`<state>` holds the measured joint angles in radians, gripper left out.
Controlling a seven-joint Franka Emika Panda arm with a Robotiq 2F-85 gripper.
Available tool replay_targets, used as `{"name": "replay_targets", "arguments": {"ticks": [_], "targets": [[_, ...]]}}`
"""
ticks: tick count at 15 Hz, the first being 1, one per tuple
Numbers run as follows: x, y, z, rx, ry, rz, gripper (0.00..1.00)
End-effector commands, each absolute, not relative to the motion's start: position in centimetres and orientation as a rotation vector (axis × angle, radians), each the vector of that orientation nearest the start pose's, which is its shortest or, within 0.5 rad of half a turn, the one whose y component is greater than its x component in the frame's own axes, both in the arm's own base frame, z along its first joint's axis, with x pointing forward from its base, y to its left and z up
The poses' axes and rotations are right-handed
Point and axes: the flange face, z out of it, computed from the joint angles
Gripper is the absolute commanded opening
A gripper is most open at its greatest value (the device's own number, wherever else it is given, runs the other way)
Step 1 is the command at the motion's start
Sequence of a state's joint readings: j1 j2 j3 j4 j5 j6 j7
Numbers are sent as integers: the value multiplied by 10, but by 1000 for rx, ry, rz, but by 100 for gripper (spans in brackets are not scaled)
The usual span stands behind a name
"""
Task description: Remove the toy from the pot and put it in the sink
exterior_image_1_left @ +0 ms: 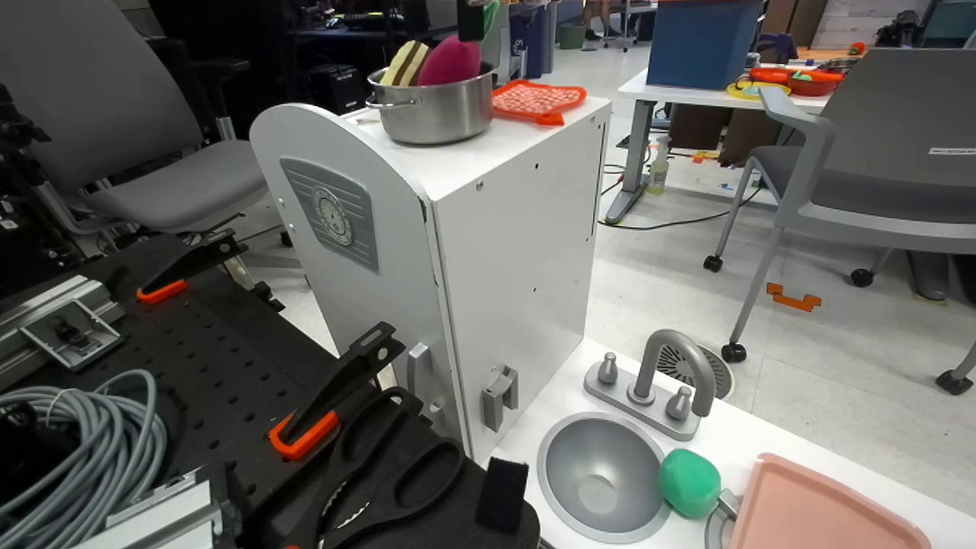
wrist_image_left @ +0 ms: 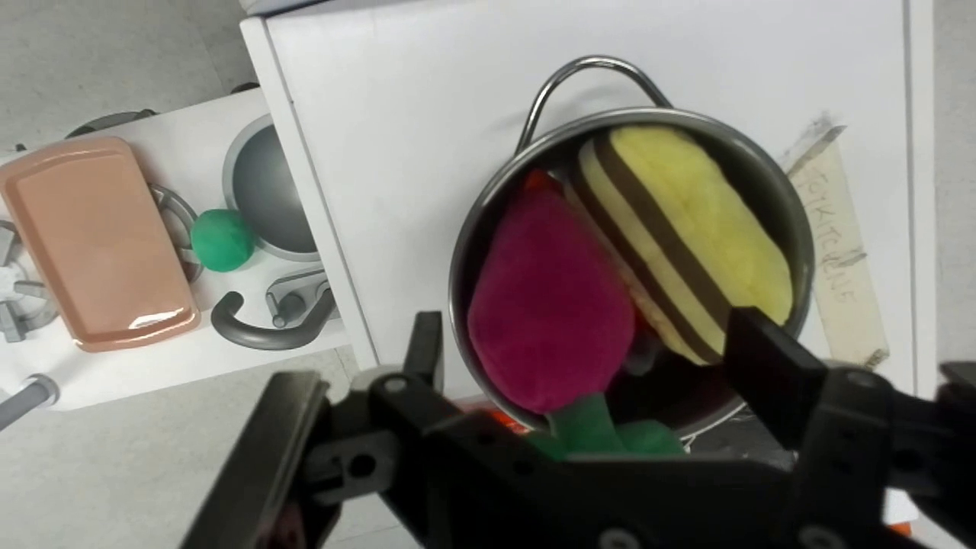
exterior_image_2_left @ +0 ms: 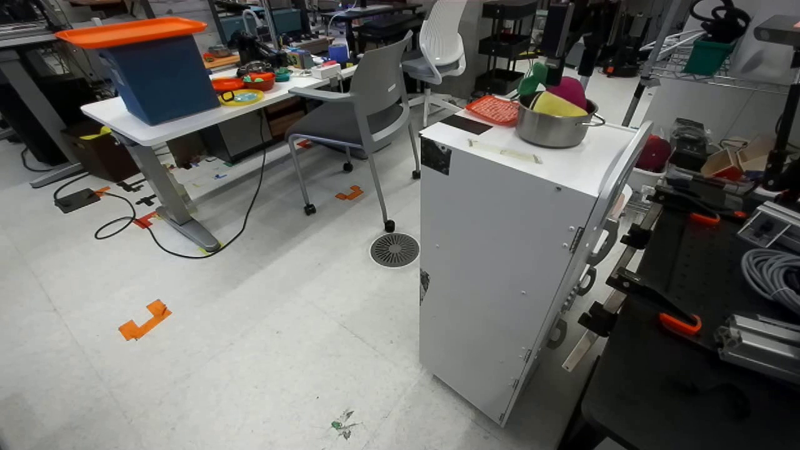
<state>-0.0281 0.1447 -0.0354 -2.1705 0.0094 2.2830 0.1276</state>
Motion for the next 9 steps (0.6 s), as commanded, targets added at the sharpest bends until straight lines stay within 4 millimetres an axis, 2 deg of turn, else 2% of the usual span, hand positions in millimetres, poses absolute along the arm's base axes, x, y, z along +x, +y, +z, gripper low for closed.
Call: {"name": "replay_targets", "arguments": {"ticks": [1,6,9], "targets": [[550,-37,325,-3119,299,53,62],[549,-38,324,-3119,298,54,22],[549,-38,325,-3119,300,53,1]]}}
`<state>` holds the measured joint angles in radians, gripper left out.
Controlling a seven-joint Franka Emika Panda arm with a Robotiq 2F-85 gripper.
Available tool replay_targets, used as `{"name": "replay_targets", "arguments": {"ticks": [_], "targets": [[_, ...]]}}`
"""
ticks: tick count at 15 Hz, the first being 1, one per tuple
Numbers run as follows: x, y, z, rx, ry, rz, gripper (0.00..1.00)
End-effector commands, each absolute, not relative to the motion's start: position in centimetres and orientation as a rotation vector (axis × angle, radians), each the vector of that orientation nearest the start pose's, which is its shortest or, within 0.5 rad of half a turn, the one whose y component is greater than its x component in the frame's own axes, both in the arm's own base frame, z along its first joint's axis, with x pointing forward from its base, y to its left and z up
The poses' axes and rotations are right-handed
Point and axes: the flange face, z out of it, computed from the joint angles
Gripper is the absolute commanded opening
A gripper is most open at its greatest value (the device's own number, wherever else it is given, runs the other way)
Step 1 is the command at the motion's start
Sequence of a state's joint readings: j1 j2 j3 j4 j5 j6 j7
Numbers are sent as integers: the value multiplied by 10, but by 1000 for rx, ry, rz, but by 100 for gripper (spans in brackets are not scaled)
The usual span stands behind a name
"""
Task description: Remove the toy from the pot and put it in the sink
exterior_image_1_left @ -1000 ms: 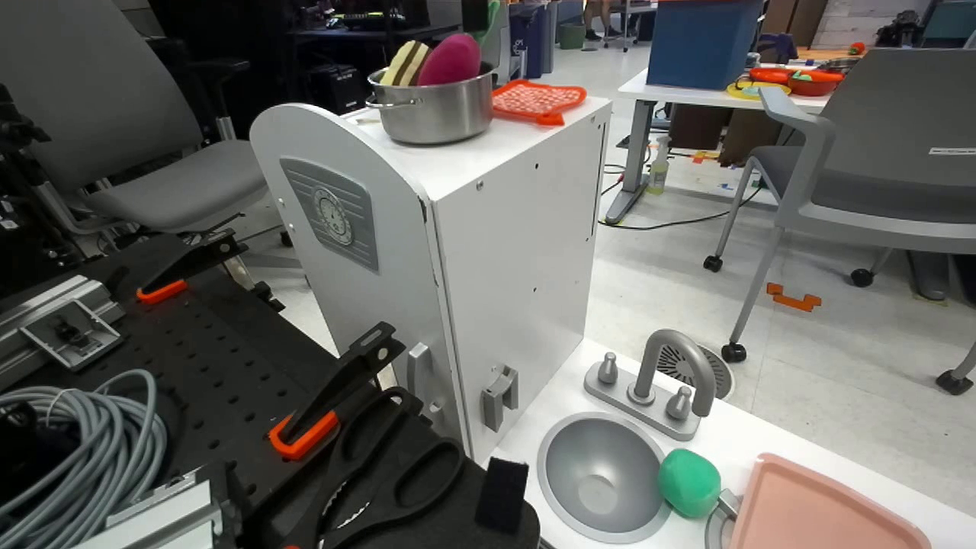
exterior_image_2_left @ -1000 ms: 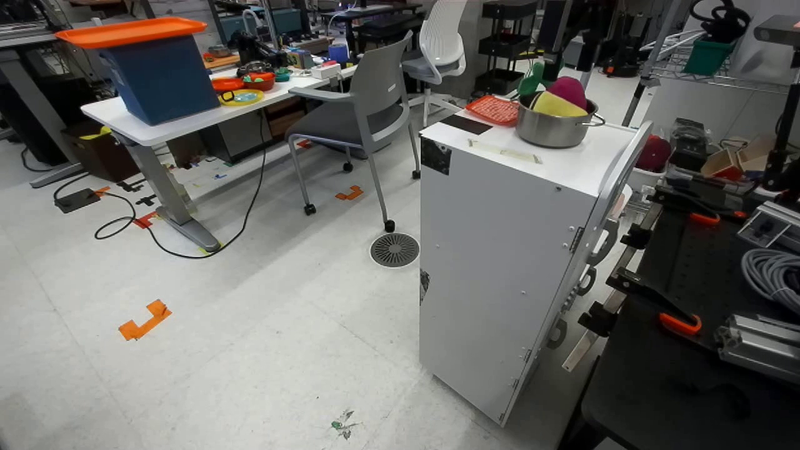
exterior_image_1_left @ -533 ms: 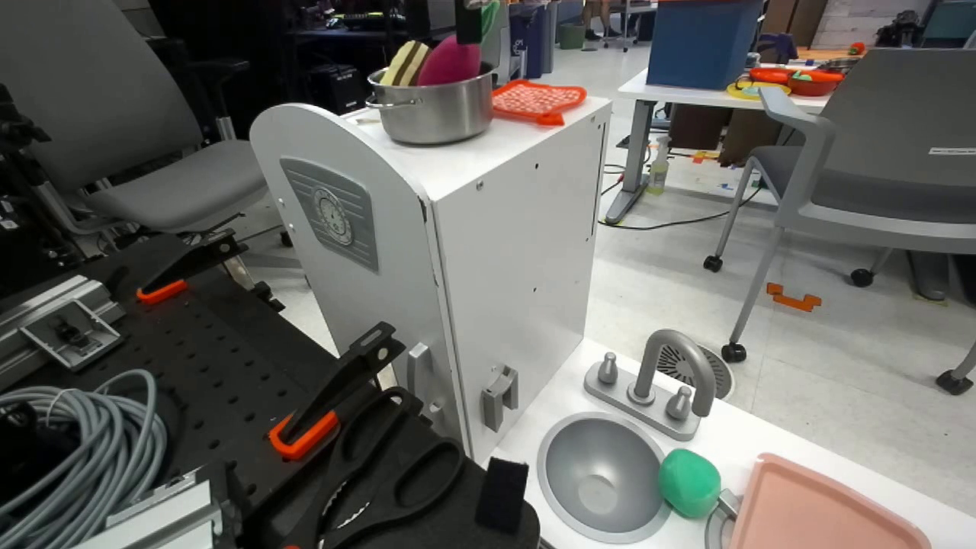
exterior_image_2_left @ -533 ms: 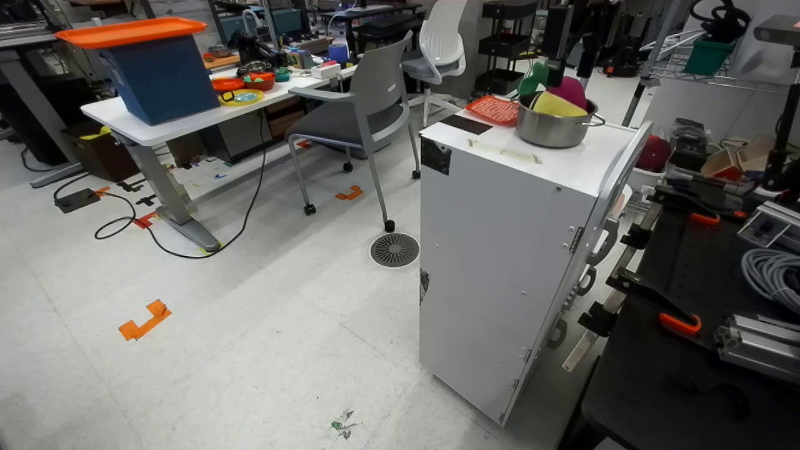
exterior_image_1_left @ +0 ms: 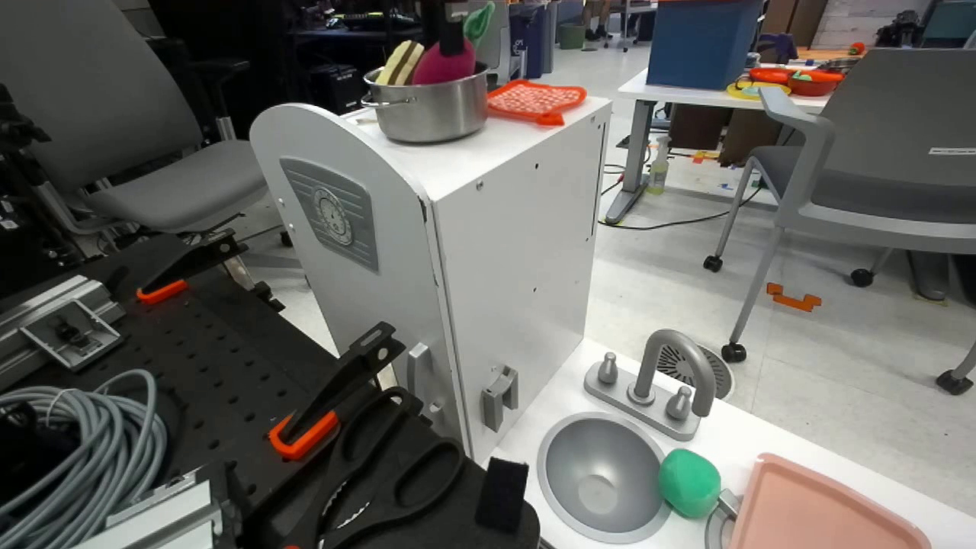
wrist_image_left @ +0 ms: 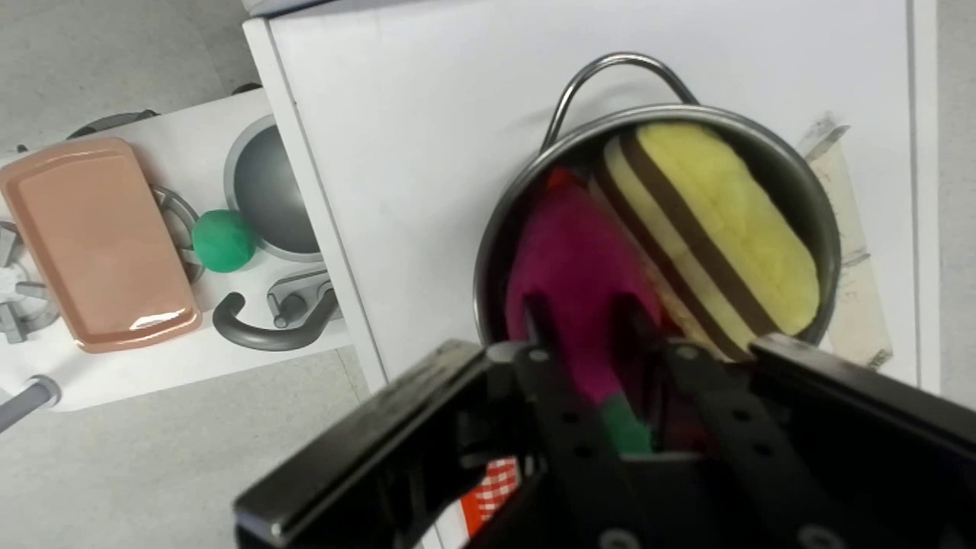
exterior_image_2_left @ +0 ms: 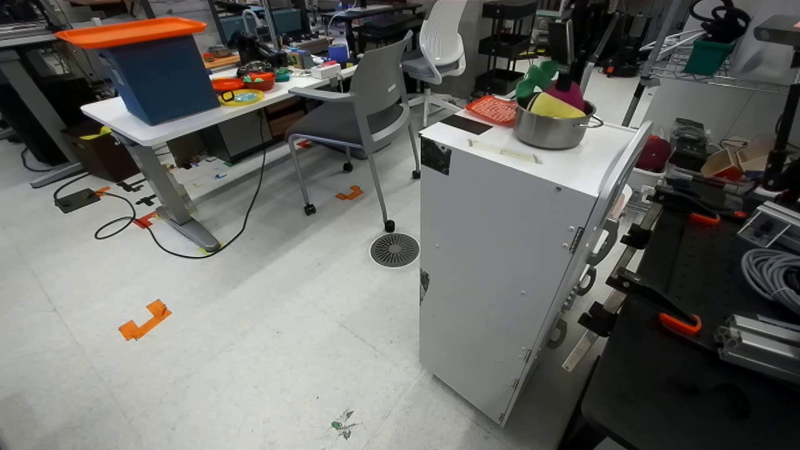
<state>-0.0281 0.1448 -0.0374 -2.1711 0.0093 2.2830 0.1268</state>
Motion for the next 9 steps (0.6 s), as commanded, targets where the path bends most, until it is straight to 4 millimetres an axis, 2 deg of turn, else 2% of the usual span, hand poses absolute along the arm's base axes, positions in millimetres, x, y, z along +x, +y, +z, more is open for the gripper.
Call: {"name": "replay_targets", "arguments": {"ticks": [1,9], "targets": [[549,-38,325,-3119,300,53,0],[549,-41,338,-3173,323,31,1]]}}
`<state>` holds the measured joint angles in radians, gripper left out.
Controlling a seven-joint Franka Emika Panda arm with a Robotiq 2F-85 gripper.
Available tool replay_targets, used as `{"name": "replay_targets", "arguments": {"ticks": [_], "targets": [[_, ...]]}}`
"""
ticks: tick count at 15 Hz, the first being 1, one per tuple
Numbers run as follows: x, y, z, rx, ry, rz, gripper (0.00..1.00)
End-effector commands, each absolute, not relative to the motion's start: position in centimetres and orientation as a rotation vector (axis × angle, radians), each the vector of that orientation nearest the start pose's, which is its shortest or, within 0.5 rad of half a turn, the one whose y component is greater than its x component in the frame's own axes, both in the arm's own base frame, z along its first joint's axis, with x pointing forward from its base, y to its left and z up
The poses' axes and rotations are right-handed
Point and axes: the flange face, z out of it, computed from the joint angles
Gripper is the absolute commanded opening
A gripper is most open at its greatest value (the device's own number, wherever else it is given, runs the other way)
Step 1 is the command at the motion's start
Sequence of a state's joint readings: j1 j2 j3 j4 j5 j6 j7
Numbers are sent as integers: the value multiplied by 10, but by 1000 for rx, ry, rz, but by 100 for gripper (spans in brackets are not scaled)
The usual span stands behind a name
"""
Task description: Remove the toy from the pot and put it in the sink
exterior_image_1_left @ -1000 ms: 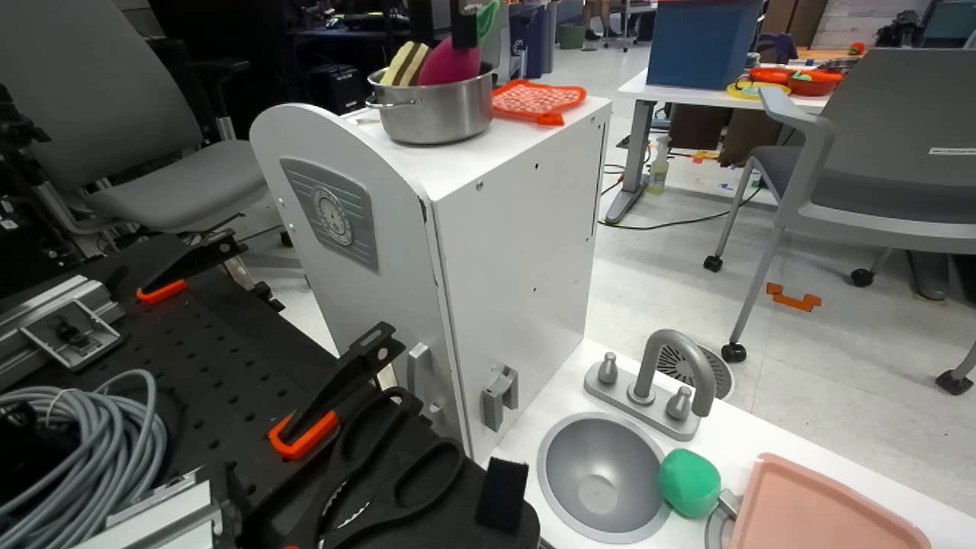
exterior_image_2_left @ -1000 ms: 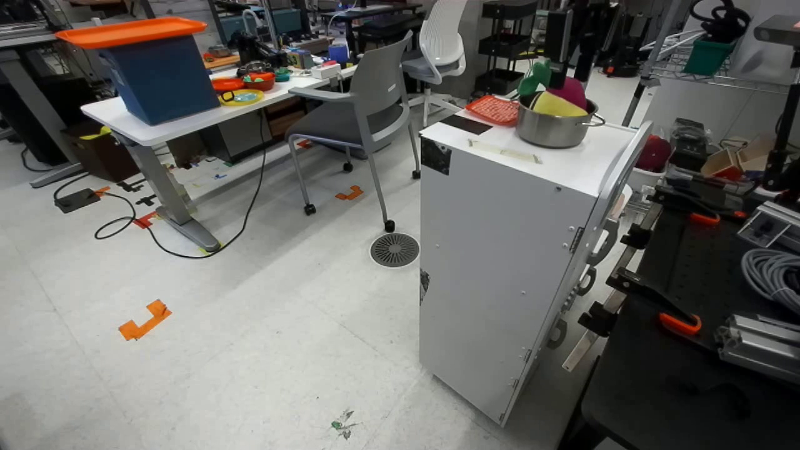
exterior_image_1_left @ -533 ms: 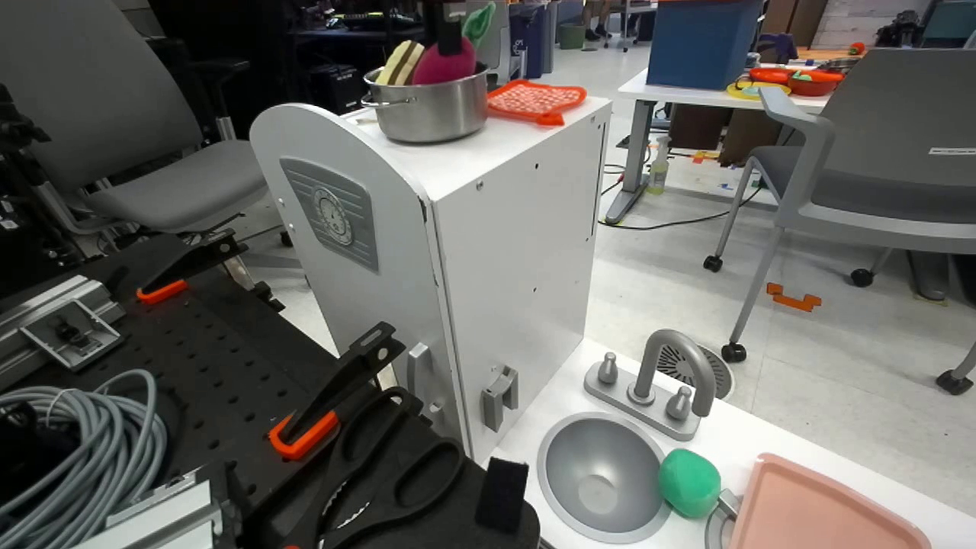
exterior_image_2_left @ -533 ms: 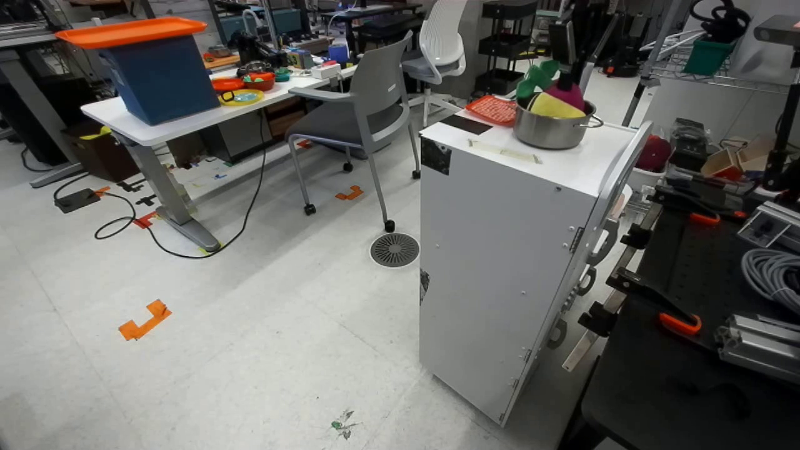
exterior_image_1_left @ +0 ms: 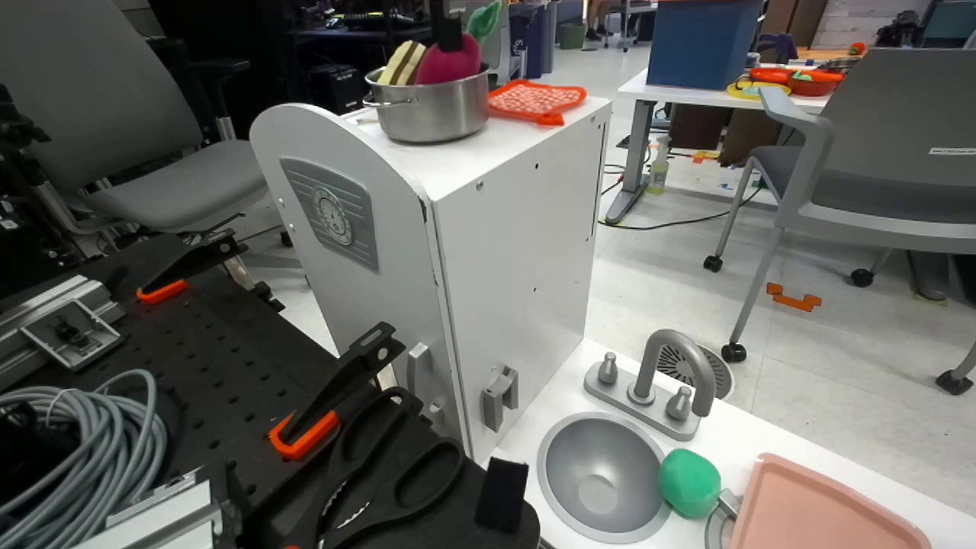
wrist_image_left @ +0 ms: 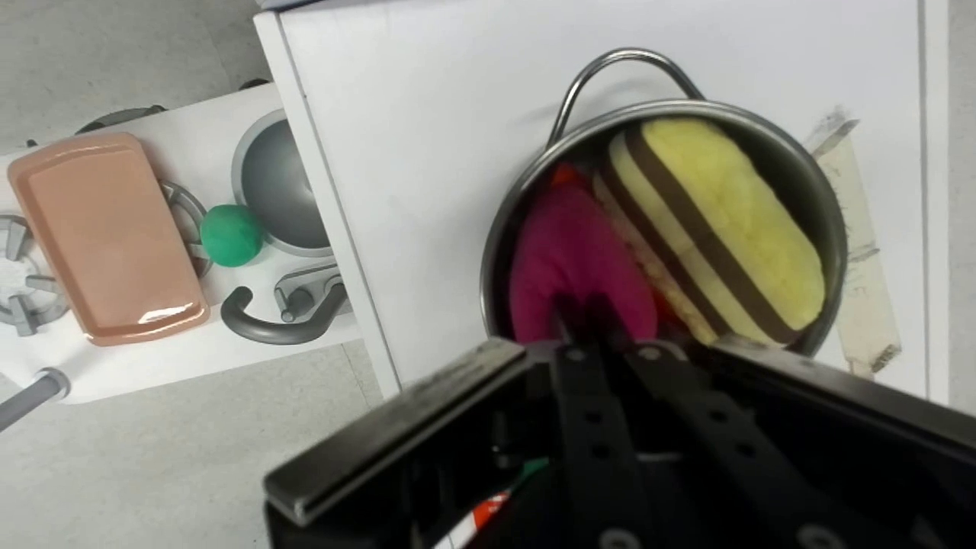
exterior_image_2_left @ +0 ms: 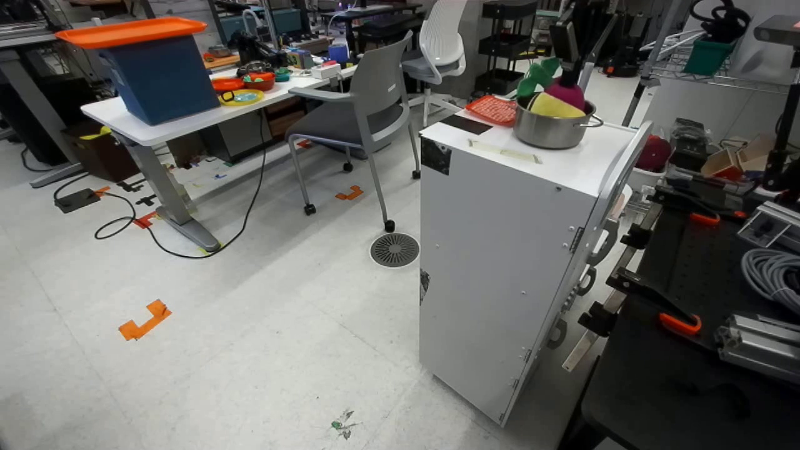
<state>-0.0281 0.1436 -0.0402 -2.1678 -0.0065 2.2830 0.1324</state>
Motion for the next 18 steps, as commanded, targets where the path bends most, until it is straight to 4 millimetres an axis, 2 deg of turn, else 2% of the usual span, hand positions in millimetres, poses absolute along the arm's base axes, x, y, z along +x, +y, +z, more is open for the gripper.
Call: {"name": "replay_targets", "arguments": {"ticks": [1,11,14,18], "targets": [[548,-42,342,-3214,338,28,1],[532,-27,403,-3305,334,-160,1],[530,-45,408,-3309,433,-170,1],[523,-97,410,-3260,651,-145,1]]}}
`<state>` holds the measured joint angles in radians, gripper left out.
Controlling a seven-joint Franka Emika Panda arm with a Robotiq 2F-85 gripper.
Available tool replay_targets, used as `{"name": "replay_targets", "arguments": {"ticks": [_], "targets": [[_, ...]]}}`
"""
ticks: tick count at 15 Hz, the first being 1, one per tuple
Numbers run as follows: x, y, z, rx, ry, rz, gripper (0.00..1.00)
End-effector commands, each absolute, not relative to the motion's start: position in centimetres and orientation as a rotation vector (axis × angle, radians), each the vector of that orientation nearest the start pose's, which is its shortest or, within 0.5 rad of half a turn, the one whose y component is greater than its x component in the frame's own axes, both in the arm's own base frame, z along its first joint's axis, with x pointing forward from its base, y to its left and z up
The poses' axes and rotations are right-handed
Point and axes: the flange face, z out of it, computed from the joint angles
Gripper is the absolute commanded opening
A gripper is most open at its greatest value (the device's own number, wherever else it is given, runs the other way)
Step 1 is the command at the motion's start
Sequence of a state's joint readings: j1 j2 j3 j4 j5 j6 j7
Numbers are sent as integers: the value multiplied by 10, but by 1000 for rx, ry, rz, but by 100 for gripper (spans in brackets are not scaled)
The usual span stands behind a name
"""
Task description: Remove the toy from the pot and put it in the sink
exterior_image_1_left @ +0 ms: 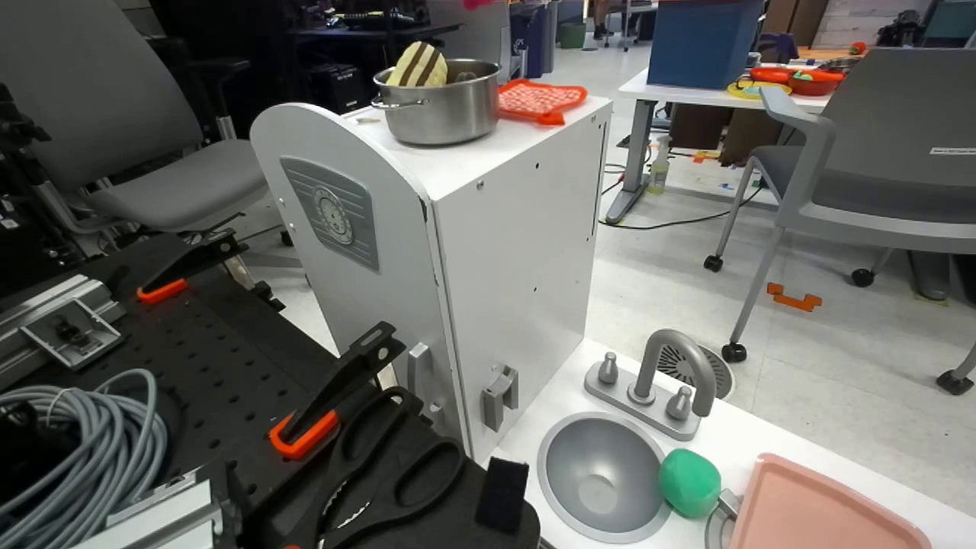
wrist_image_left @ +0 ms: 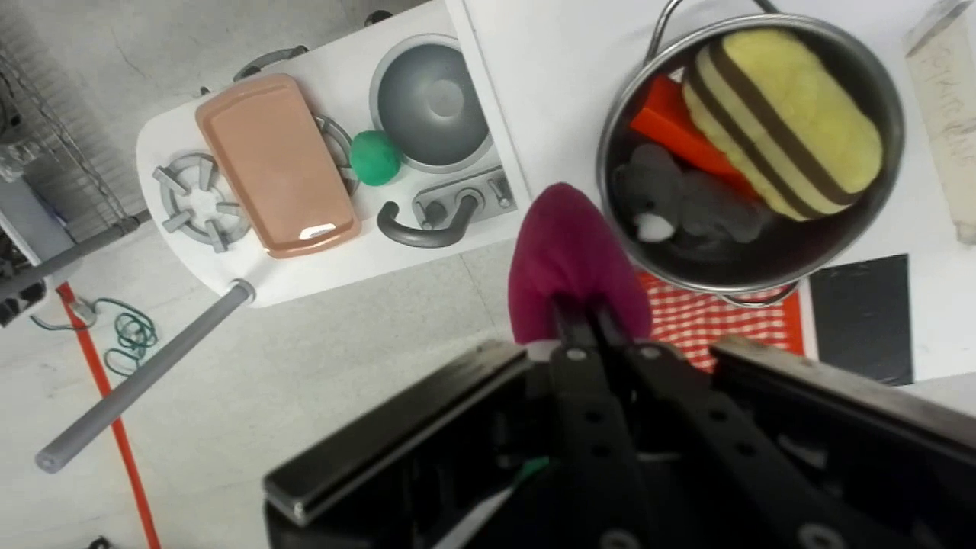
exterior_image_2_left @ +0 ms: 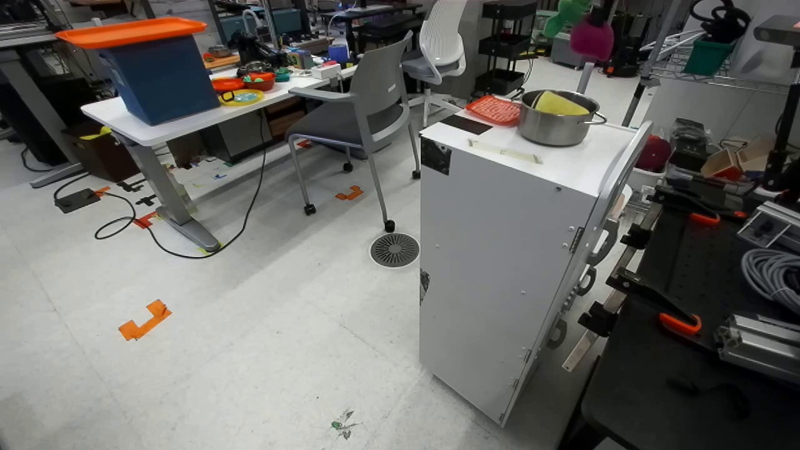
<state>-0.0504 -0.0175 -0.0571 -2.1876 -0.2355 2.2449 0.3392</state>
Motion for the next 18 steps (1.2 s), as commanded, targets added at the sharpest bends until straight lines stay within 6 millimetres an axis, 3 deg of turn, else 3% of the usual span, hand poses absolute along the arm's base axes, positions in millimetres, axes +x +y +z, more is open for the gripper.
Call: {"name": "replay_targets", "arguments": {"ticks": [1,6,9,12,18], "targets": [[520,-113,410,-3241,712,-136,1],[504,-180,399,-3176,955,-51,1],[498,-202,392,-3143,1050,-12,1],[501,-207,385,-3132,1091,-22,1],[516,-198,380,-3124,1085,-81,1]]}}
